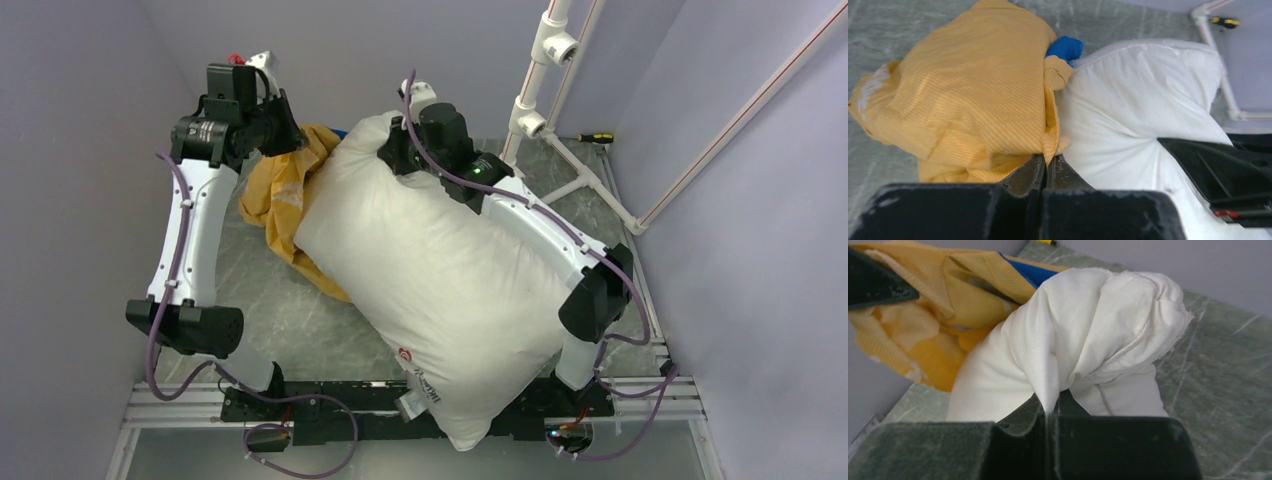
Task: Put the pillow into the pillowcase
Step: Stuff the pillow into the pillowcase.
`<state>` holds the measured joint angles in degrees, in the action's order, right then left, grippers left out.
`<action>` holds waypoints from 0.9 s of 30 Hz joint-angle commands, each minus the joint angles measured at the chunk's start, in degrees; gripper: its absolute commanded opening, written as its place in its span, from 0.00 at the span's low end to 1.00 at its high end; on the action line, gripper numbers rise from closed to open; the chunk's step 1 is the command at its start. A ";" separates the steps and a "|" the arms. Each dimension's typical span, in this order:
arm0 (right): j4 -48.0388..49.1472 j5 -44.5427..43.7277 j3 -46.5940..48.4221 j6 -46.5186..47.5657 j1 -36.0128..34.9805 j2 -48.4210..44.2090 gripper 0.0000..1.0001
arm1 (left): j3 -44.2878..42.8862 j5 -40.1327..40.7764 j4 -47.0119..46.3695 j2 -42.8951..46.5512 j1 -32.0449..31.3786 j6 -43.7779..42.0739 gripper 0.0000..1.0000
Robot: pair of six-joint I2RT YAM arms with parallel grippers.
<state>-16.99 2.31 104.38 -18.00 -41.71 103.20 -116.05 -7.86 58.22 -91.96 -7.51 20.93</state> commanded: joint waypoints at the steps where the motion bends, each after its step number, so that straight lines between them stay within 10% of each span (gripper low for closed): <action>1: 19.61 -10.22 2.51 3.88 -1.53 -10.25 0.00 | -0.56 -6.94 -1.50 4.71 -0.31 6.92 0.00; 18: 34.91 -14.15 -4.68 15.42 -9.46 -20.72 0.00 | -2.23 0.18 -0.83 6.85 -1.11 13.26 0.00; 27: 43.60 -17.56 -9.90 15.29 -9.79 -22.90 0.00 | -5.50 -10.42 -6.79 5.55 -1.11 22.09 0.00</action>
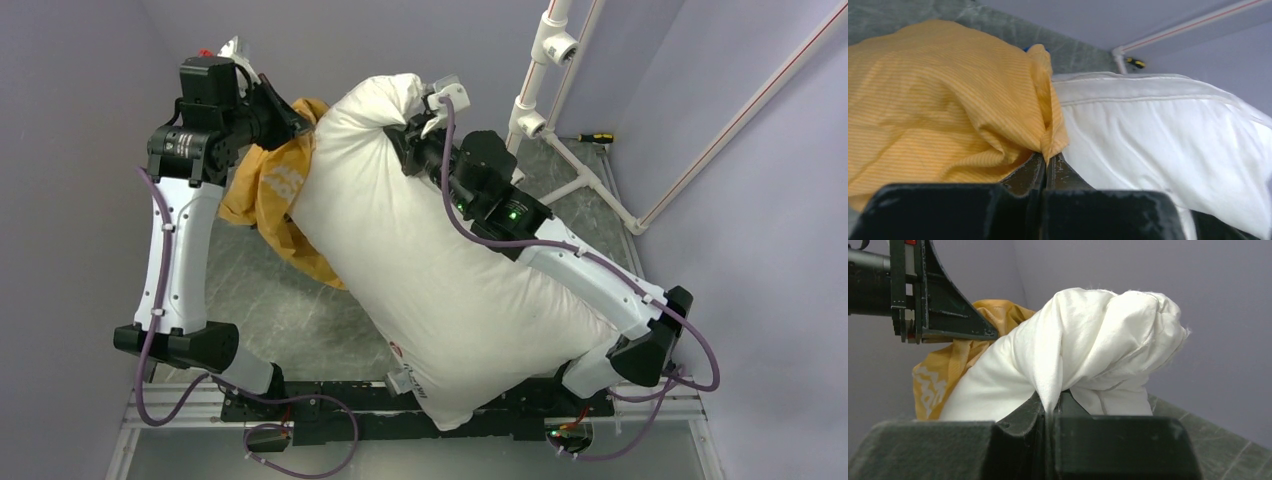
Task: Put the pillow into the pillowcase
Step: Stuff the pillow into the pillowcase.
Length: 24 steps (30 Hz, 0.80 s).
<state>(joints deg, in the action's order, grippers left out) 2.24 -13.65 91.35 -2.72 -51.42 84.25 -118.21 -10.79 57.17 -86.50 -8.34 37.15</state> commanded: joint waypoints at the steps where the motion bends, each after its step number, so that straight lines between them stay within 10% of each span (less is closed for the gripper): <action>1: 24.42 0.10 3.54 -0.97 -0.09 -3.13 0.00 | -3.09 -9.59 -7.31 -0.16 -0.27 7.87 0.00; 13: 8.95 19.48 3.76 -5.60 -1.59 9.79 0.00 | 2.40 -9.72 -14.85 2.28 -2.47 15.03 0.00; 24: 2.91 29.40 -10.69 -1.97 -2.87 1.76 0.00 | 16.19 0.01 -13.55 10.77 -1.64 12.81 0.00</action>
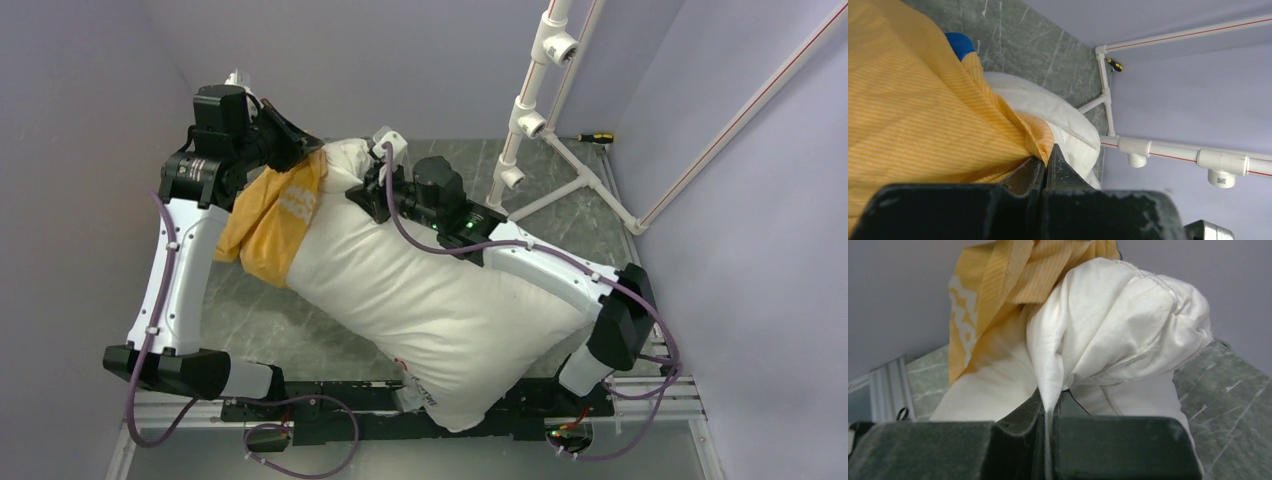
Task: Put the pillow into the pillowcase
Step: Stuff the pillow into the pillowcase.
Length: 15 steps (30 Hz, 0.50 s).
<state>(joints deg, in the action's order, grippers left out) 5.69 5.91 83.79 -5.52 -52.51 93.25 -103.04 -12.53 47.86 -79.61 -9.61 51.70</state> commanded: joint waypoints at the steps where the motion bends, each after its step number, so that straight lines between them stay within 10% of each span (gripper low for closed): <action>1: -1.74 11.57 -2.91 1.30 -1.58 -7.15 0.00 | 0.93 1.46 -3.76 3.82 -0.07 -3.74 0.00; 15: -25.02 44.66 16.77 7.65 -0.35 5.47 0.00 | 6.34 5.72 -2.50 8.21 1.34 -28.11 0.00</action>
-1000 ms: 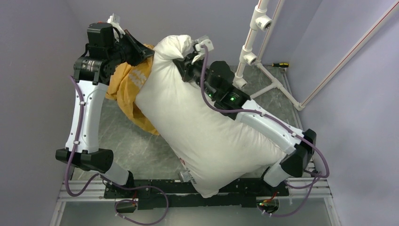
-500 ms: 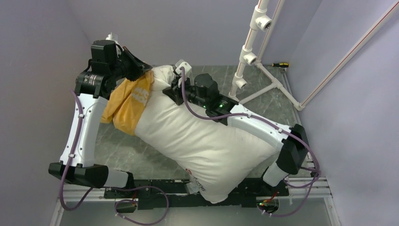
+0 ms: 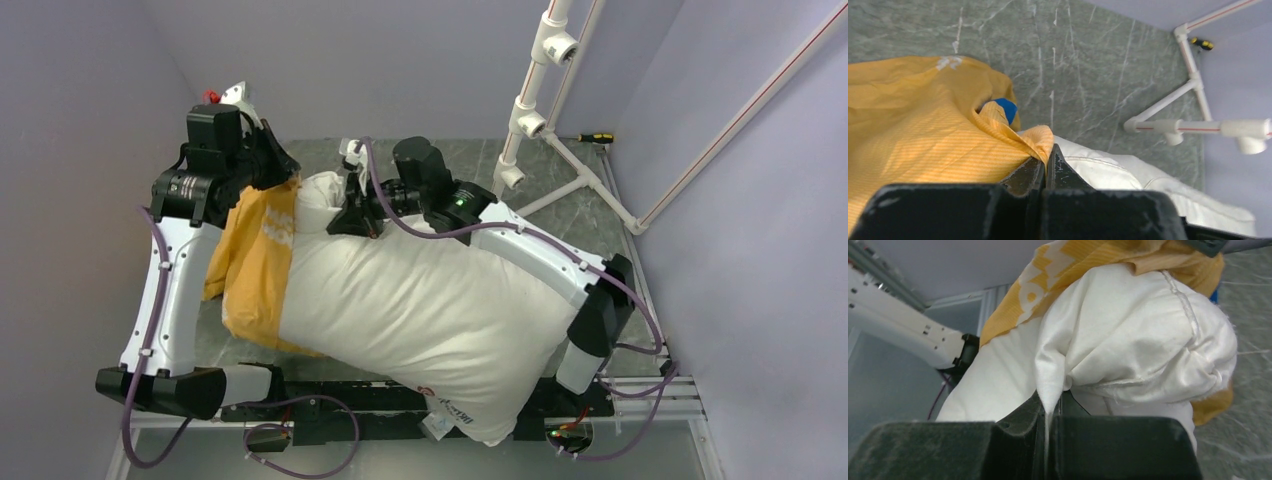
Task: Put the pillow into the pillowcase
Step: Stuff the pillow into the pillowcase.
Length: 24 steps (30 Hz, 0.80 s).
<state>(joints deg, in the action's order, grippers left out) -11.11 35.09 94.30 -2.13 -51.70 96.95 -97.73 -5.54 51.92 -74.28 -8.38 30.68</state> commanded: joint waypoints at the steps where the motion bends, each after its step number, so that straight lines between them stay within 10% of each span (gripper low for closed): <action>1: -9.89 17.03 7.76 5.12 -1.20 2.88 0.00 | 1.27 -2.78 -7.77 3.10 0.13 -7.89 0.00; 12: -22.04 26.53 24.54 8.53 -2.44 14.86 0.00 | -4.92 -26.22 -19.97 -1.88 0.12 -6.06 0.00; 20: 0.82 20.39 17.16 -13.96 4.20 13.56 0.00 | -2.71 -39.04 -27.66 2.13 0.03 2.00 0.00; 24: 13.54 20.84 11.65 -24.30 8.02 11.78 0.20 | 3.49 -35.05 -23.93 9.04 0.03 -2.01 0.00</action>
<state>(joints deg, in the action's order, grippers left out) -14.11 53.36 109.38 -13.02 -45.69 111.04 -96.51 -34.87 37.21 -74.65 -7.46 29.34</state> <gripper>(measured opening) 0.112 0.011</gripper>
